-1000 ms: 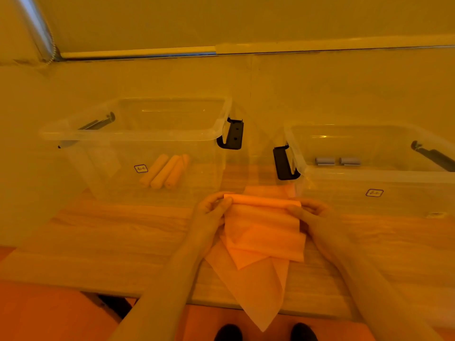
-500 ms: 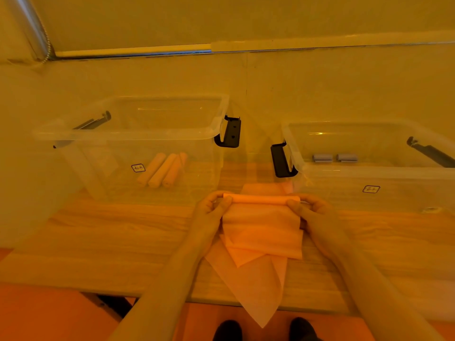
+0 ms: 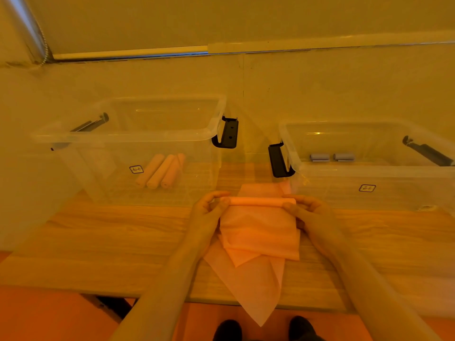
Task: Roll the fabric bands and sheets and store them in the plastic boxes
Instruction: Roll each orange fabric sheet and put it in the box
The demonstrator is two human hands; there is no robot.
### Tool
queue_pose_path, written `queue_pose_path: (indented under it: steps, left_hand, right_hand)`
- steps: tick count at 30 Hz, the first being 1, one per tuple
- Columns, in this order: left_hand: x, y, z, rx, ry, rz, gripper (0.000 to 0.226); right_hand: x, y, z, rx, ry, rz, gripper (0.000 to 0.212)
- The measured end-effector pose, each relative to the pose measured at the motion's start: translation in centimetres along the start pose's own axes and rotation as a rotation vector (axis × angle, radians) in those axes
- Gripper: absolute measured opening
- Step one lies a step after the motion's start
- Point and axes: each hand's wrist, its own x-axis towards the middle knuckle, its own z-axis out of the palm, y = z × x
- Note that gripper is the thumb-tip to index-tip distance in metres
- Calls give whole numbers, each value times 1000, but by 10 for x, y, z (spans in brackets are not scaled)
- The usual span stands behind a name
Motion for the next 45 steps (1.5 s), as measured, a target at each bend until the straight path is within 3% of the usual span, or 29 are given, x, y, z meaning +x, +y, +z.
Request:
queue_pose_path:
  steps: [3,13,18,27,45]
  left_hand:
    - [2,-1,-2,14,-24,-4,26]
    - [0,1,-1,-43,-44,-41,17]
    - [-1,-2,-2,-13,-62,-23,13]
    - [-2,-3,-2,38,-96,20,11]
    - [-1,-3,-2,23,-53,-2,10]
  right_hand:
    - [-1,0,-1,-23,-14,-10,27]
    - [-2,-1,0,-76,49,-15,15]
    - [-4,-2,-1,-81,18,-18,24]
    - [-8,-4,0,-50,9,-17,15]
    - [-6,-2,0,-53,-12,-11,19]
